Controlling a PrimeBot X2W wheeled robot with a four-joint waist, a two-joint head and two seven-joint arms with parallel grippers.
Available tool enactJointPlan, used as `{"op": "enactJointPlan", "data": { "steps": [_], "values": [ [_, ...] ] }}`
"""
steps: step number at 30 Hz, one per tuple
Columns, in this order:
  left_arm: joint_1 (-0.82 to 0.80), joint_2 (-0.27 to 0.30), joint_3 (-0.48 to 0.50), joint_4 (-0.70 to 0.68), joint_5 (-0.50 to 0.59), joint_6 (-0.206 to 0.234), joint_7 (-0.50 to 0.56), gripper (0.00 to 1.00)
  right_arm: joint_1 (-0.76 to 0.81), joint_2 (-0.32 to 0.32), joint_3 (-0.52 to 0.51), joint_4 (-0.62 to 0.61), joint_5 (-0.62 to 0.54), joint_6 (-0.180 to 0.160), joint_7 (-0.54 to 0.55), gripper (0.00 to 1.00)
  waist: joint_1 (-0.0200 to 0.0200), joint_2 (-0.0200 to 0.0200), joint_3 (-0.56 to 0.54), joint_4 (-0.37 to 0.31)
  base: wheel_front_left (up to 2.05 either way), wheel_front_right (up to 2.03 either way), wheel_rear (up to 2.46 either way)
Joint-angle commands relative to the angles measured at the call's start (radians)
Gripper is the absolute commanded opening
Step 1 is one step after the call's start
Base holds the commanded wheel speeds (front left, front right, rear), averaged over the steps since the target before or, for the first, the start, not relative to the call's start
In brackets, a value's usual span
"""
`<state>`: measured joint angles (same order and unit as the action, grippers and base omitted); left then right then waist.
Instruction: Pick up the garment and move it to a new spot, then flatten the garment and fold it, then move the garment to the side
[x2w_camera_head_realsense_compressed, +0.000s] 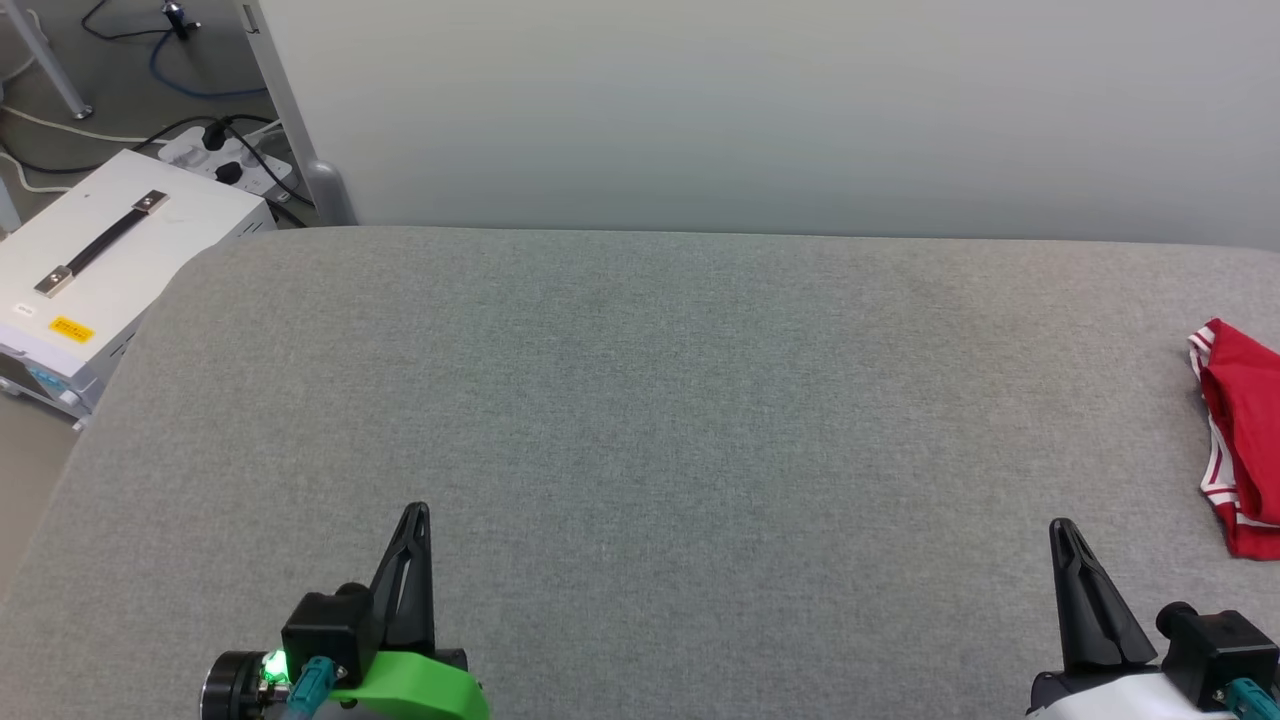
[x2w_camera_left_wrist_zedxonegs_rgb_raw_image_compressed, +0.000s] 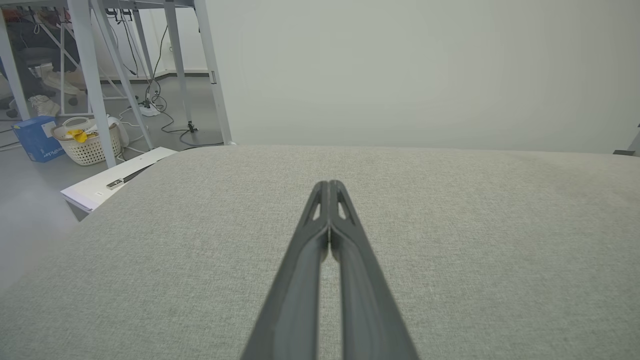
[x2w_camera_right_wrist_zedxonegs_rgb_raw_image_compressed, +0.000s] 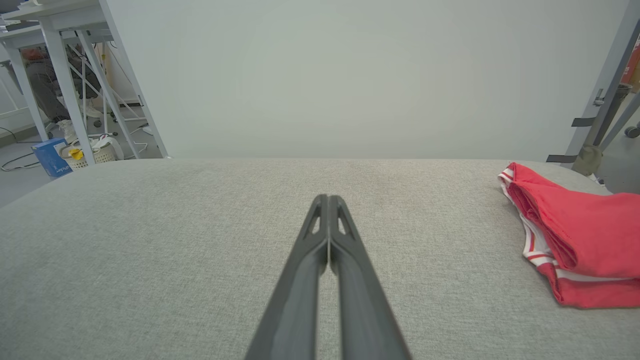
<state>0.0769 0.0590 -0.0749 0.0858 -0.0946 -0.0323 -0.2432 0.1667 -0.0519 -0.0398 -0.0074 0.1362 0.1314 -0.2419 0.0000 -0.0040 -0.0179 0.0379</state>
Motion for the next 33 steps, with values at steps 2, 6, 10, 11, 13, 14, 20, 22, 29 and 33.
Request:
{"op": "enactJointPlan", "data": {
  "steps": [2,6,10,11,13,14,20,22,29,33],
  "values": [
    [-0.006,-0.001,0.004,-0.005,0.007,0.003,0.010,0.00,-0.012,0.000,0.002,0.000,-0.010,0.000,0.007,0.00,0.0000,0.0003,0.000,-0.001,0.00,0.00,0.00],
    [-0.008,-0.001,0.007,-0.008,0.010,0.004,0.018,0.00,-0.017,0.000,0.003,0.001,-0.015,0.000,0.015,0.00,0.0000,0.0004,0.001,-0.002,0.00,0.00,0.00],
    [-0.011,-0.001,0.009,-0.011,0.013,0.005,0.026,0.00,-0.023,0.000,0.005,0.001,-0.019,0.000,0.023,0.00,0.0000,0.0006,0.002,-0.003,0.00,0.00,0.00],
    [-0.012,-0.001,0.010,-0.012,0.014,0.005,0.028,0.00,-0.024,0.000,0.005,0.001,-0.020,0.000,0.025,0.00,0.0000,0.0006,0.002,-0.004,0.00,0.00,0.00],
    [-0.013,-0.001,0.011,-0.013,0.016,0.005,0.032,0.00,-0.027,0.000,0.006,0.001,-0.022,0.000,0.030,0.00,0.0000,0.0007,0.002,-0.004,0.00,0.00,0.00],
    [-0.013,-0.002,0.012,-0.014,0.016,0.006,0.034,0.00,-0.028,0.000,0.006,0.001,-0.023,0.000,0.031,0.00,0.0000,0.0007,0.002,-0.005,0.00,0.00,0.00],
    [-0.017,-0.002,0.015,-0.018,0.021,0.007,0.046,0.00,-0.036,0.000,0.008,0.001,-0.030,0.000,0.043,0.00,0.0000,0.0009,0.003,-0.007,0.00,0.00,0.00],
    [-0.018,-0.002,0.016,-0.019,0.022,0.008,0.050,0.00,-0.039,0.000,0.008,0.002,-0.032,0.000,0.047,0.00,0.0000,0.0010,0.003,-0.007,0.00,0.00,0.00],
    [-0.022,-0.003,0.021,-0.024,0.028,0.010,0.064,0.00,-0.048,0.000,0.011,0.002,-0.039,0.000,0.062,0.00,0.0000,0.0012,0.004,-0.009,0.00,0.00,0.00],
    [-0.025,-0.003,0.023,-0.027,0.031,0.011,0.072,0.00,-0.053,0.001,0.012,0.002,-0.044,0.000,0.070,0.00,0.0000,0.0013,0.005,-0.011,0.00,0.00,0.00]
  ]
}}
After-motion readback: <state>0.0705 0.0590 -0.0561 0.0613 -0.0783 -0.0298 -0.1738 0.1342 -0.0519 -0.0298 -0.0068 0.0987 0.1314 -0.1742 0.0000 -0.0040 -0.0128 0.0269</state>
